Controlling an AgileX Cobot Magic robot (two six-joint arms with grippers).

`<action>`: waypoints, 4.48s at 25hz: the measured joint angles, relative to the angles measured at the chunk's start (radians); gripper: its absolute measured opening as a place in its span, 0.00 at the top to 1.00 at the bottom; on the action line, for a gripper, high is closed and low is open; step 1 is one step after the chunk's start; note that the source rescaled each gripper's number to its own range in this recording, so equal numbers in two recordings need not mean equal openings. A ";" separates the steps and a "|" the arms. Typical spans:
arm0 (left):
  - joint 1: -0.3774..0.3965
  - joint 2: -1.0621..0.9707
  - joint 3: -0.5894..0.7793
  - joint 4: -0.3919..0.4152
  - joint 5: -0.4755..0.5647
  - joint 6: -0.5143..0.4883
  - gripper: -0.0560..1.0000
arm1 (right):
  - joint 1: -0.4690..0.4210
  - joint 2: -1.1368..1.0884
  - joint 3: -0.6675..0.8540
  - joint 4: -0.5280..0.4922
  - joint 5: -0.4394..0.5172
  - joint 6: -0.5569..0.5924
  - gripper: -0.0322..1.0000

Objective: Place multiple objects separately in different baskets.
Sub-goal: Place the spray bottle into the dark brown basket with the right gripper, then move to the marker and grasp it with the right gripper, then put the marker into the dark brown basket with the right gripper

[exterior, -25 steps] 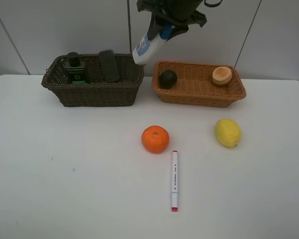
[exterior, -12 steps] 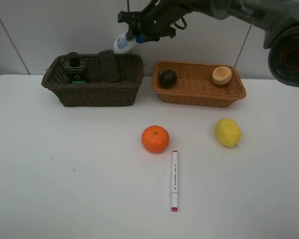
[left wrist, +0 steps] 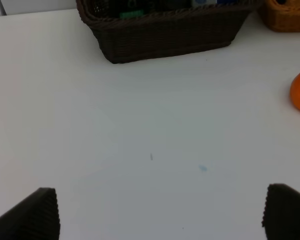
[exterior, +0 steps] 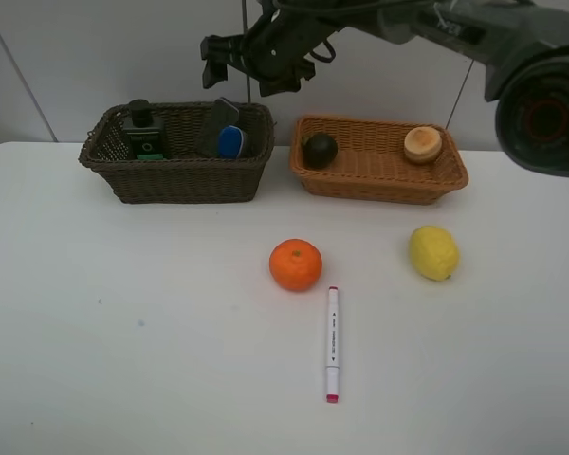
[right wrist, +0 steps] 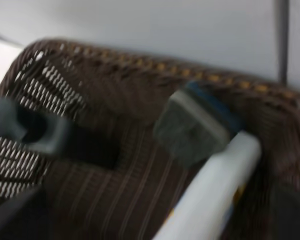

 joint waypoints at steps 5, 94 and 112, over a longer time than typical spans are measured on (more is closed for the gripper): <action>0.000 0.000 0.000 0.000 0.000 0.000 0.00 | 0.000 -0.128 -0.002 -0.057 0.335 0.077 0.02; 0.000 0.000 0.000 0.000 0.000 0.000 0.00 | 0.140 -0.481 1.267 -0.104 0.039 0.177 0.97; 0.000 0.000 0.000 0.000 0.000 0.000 0.00 | 0.140 -0.715 0.997 -0.340 -0.818 0.181 0.97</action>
